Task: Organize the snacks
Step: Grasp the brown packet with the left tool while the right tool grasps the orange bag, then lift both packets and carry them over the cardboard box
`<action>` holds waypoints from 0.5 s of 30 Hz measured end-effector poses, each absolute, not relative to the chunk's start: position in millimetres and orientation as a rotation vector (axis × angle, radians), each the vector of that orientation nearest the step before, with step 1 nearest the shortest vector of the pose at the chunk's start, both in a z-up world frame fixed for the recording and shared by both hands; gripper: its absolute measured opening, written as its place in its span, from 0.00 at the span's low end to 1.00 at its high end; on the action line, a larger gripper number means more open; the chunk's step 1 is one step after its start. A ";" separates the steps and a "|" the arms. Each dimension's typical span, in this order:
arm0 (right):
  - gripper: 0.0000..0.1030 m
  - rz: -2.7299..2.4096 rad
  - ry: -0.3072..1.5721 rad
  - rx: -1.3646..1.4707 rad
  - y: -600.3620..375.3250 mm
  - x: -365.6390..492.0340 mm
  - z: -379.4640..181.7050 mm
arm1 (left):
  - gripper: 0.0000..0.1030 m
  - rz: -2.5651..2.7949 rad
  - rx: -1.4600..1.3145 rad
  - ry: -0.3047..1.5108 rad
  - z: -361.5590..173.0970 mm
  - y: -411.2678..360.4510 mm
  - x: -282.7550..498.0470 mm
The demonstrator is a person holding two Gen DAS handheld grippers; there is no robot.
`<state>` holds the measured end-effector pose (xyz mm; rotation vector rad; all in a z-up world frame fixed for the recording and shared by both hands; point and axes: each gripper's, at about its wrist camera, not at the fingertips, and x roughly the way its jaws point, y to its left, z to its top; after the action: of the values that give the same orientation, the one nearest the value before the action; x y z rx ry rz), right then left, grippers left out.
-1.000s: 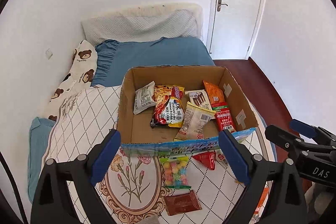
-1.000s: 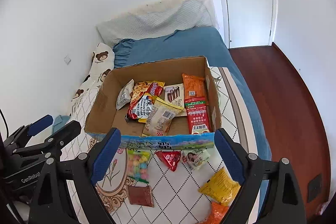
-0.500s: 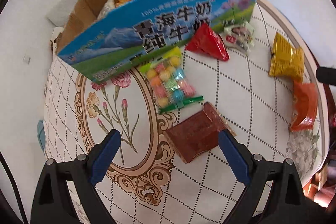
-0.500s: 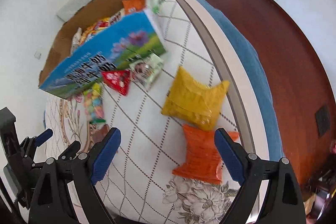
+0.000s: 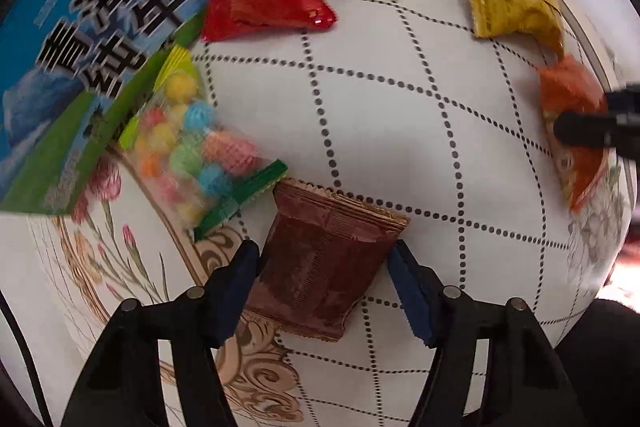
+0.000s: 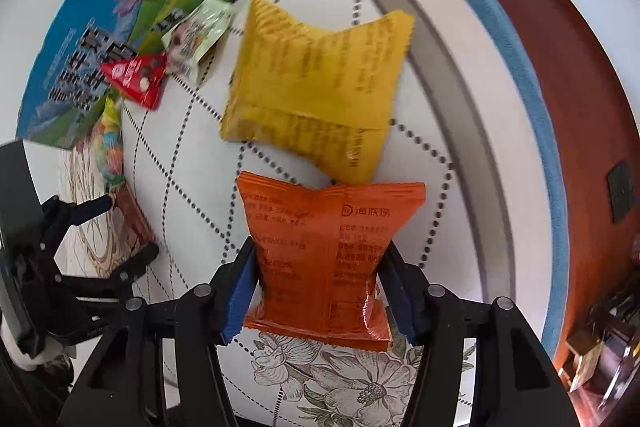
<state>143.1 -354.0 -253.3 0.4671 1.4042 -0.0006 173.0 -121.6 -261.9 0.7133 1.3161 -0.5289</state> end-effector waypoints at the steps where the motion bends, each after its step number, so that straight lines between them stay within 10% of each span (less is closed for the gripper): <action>1: 0.57 0.026 1.409 0.431 -344.9 144.5 -252.6 | 0.62 -0.496 0.637 1.359 -261.1 -115.1 173.4; 8: 0.57 0.121 1.448 0.236 -299.1 150.0 -256.6 | 0.63 -0.273 -0.168 1.688 -289.3 -32.8 178.6; 15: 0.59 0.143 1.480 0.243 -295.5 158.7 -255.8 | 0.70 -0.382 -0.039 1.684 -289.2 -45.5 178.4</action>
<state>158.7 -295.5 -255.8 0.2431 1.4800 0.1431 178.4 -45.5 -289.2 -0.0390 1.6836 -0.3818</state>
